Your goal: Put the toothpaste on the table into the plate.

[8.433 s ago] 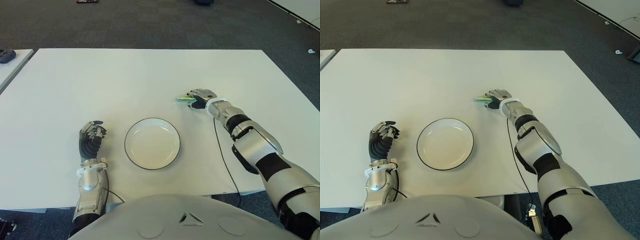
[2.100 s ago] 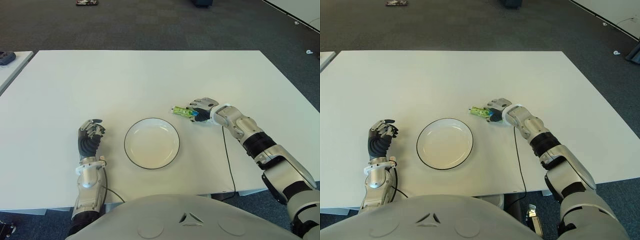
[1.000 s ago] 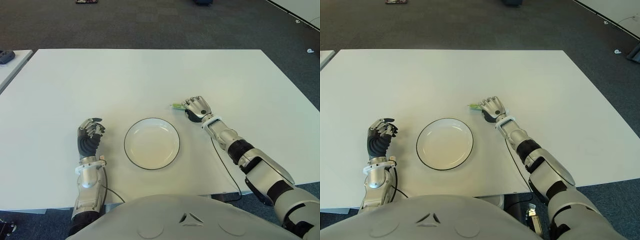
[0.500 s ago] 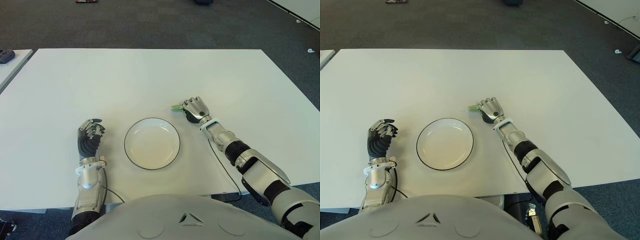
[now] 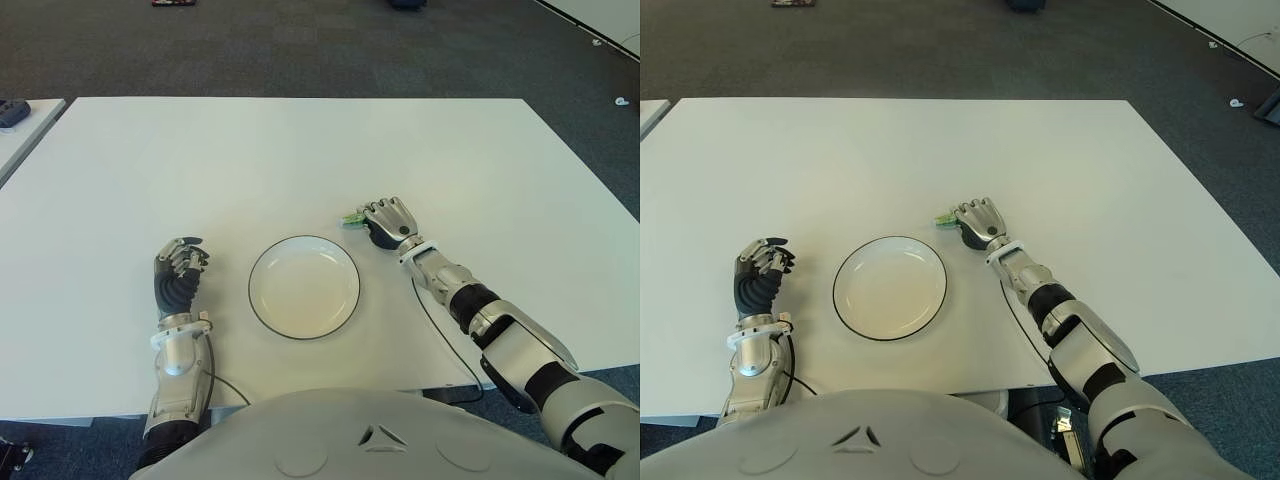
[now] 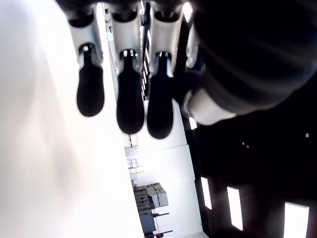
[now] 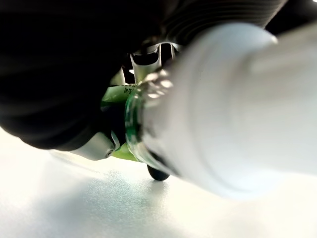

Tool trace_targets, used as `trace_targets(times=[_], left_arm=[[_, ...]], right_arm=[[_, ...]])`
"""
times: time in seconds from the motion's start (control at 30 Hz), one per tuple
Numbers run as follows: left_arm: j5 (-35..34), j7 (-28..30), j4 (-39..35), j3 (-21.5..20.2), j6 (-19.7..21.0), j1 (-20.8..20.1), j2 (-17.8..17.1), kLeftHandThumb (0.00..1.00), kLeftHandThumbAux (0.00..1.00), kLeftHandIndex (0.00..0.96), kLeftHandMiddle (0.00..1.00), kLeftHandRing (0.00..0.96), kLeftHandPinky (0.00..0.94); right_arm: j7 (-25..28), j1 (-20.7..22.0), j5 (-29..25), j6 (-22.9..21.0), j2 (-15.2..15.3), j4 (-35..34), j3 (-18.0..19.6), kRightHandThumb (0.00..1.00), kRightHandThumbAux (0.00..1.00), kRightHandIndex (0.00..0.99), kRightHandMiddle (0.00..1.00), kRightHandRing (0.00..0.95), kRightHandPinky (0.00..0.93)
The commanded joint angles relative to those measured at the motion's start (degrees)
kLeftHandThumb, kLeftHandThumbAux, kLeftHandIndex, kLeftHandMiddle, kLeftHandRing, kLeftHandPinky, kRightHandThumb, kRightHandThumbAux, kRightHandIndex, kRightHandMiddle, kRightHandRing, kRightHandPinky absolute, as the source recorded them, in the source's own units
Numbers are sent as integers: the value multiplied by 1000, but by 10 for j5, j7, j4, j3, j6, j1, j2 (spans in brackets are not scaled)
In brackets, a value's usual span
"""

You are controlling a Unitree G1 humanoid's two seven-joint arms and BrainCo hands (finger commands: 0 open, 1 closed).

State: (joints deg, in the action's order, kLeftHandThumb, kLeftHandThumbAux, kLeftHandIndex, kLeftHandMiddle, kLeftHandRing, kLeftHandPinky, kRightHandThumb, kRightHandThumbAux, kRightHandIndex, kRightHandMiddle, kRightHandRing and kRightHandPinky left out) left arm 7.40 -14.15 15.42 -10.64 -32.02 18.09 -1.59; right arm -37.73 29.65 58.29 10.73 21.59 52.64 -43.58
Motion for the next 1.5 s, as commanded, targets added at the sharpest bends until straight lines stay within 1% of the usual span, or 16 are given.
trace_targets(times=[0.03,0.23,0.37,0.5,0.7,0.83,1.0,1.1,1.33,1.4,1.5], left_arm=[[-5,0,20,-3,-12,-9,-4,695,718,434,594,616,615],[-10,0,31,-4,-23,-14,-6,696,718,434,589,612,611],[-14,1,42,-5,-27,-21,-8,696,719,434,601,616,613],[-13,-3,43,-5,-23,-25,-8,697,719,434,611,618,613],[-12,-4,38,-4,-20,-26,-7,697,719,434,616,621,616],[-14,-2,38,-3,-20,-28,-6,697,719,433,614,622,615],[-16,-1,39,-1,-23,-32,-4,696,720,433,617,624,617],[-17,-1,42,0,-21,-36,-5,696,720,433,625,628,620],[-15,-3,34,4,-12,-39,-1,698,720,433,637,636,632],[-15,0,28,7,-9,-38,-1,698,720,433,642,639,638],[-15,1,27,9,-7,-39,-2,697,720,433,645,643,643]], right_arm=[[-10,1,-6,18,-3,13,3,852,680,398,551,855,876],[-19,5,-17,36,-4,18,10,852,680,396,552,863,880],[-32,7,-27,56,-6,21,17,852,680,396,552,864,882],[-39,7,-38,70,4,-17,35,852,680,397,552,864,876],[-12,-12,-51,78,29,-127,66,849,680,397,549,859,863],[-4,-25,-49,78,38,-176,78,848,680,396,548,857,860],[9,-57,-44,76,52,-279,97,847,680,397,547,855,859],[19,-77,-51,93,59,-341,111,847,680,397,546,852,847],[47,-108,-64,126,63,-419,135,847,679,398,545,849,847],[60,-122,-69,139,64,-454,139,847,679,398,545,849,845],[79,-138,-77,154,64,-487,145,848,679,399,545,847,838]])
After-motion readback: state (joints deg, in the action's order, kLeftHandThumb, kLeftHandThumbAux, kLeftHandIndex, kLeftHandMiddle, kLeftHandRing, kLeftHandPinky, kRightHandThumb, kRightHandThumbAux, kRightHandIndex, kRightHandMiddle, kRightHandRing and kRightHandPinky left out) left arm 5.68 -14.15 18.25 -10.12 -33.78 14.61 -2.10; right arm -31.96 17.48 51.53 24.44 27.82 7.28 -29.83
